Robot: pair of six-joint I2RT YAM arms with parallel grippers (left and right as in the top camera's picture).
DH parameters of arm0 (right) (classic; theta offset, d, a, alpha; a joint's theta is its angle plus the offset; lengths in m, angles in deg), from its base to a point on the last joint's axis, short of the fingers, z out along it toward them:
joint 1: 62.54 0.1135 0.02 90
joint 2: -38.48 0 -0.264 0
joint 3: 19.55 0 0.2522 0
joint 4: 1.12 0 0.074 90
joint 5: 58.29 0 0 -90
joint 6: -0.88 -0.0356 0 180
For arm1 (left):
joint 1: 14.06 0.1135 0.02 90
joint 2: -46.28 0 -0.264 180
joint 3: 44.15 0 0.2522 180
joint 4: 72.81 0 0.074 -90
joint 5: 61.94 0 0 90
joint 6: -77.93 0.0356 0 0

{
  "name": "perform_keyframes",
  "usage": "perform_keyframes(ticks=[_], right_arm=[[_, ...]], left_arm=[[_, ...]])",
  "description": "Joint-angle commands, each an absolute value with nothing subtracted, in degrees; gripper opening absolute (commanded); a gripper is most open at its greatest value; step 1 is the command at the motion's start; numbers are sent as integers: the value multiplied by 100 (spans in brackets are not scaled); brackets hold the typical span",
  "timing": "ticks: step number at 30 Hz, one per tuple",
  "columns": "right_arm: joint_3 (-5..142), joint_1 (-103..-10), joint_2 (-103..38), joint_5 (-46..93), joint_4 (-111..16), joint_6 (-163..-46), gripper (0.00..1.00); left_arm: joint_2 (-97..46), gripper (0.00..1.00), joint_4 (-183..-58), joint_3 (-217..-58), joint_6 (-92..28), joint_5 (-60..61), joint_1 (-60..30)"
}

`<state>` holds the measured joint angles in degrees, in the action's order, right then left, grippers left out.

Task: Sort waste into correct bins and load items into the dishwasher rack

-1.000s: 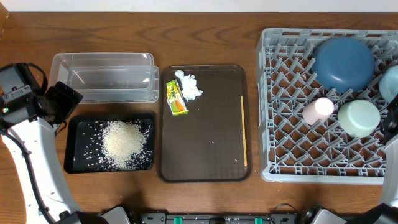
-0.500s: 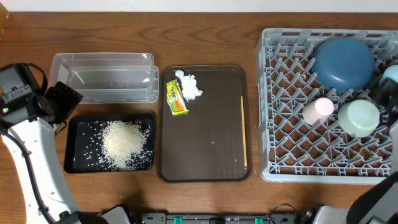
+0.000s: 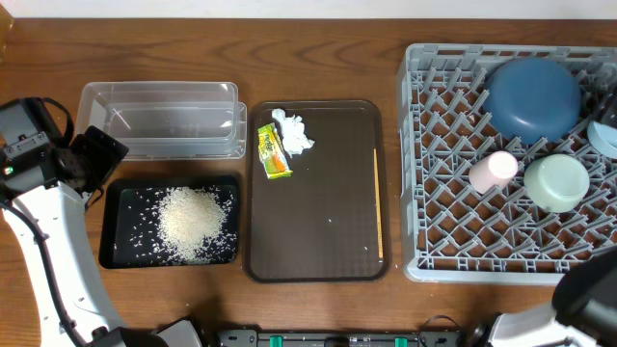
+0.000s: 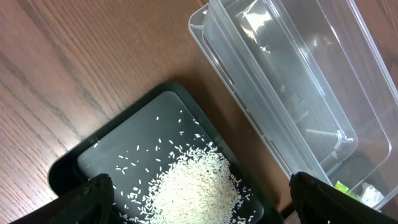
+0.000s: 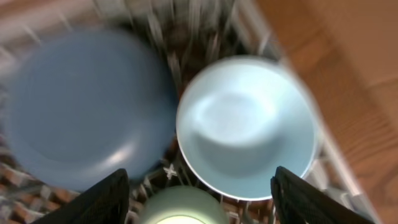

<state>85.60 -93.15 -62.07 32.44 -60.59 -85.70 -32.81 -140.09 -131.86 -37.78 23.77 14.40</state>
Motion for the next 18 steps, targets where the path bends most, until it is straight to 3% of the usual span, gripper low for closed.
perform_keyframes(ticks=[1, 12, 18], right_arm=[[8593, -9271, -6870, 3528, -6306, -8304, 71], [8608, -9267, -7405, 4070, -6326, -8312, 74], [8637, -9265, -7241, 4059, -6302, -8673, 54]], left_arm=[[-3307, 93, -14011, -13158, -3811, 2405, 1464], [-3307, 93, -14014, -13158, -3811, 2405, 1464], [-3307, 93, -14014, -13158, -3811, 2405, 1464]])
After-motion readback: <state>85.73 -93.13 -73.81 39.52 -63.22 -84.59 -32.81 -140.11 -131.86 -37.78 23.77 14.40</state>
